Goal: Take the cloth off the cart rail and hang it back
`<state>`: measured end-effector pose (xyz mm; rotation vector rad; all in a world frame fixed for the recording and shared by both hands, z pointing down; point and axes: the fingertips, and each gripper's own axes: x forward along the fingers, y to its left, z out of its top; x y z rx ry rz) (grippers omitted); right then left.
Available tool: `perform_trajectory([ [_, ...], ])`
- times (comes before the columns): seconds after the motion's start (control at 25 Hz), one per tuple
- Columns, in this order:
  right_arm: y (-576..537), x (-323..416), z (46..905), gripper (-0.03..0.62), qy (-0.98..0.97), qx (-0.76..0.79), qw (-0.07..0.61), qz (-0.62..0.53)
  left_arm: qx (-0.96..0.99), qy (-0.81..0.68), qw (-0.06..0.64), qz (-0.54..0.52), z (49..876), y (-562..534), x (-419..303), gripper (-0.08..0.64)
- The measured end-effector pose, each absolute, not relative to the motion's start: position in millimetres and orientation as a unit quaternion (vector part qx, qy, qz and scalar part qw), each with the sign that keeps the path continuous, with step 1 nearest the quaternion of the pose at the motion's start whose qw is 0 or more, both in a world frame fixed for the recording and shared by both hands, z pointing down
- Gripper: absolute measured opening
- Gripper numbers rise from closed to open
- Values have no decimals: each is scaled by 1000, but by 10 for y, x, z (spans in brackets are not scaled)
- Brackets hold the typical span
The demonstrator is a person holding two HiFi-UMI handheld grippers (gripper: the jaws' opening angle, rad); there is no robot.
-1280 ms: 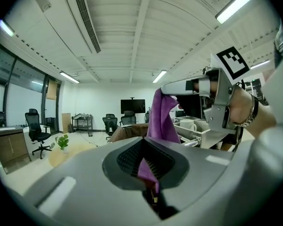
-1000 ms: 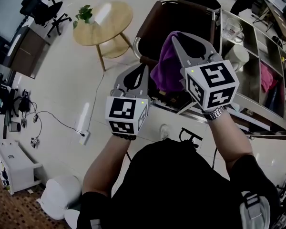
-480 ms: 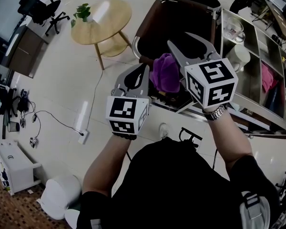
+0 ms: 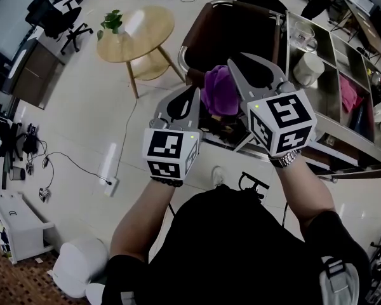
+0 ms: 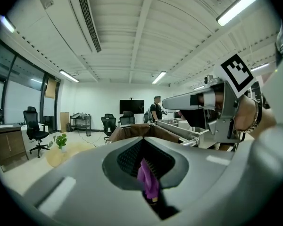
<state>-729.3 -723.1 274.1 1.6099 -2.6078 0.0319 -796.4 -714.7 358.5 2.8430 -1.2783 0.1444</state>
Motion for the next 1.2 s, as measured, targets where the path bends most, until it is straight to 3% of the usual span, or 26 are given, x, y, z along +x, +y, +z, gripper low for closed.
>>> perform_trajectory([
  [0.16, -6893, -7397, 2775, 0, -847, 531, 31, -8, 914, -404, 1, 39, 3565, -6882, -8039, -2],
  [0.68, -5861, -7637, 2761, 0, -839, 542, 37, -34, 924, -381, -15, 4, 3193, -5969, -8197, -2],
  [1.2, -5136, -7423, 2746, 0, -844, 534, 28, -50, 924, -382, -22, -12, 2986, -5360, -7956, -2],
])
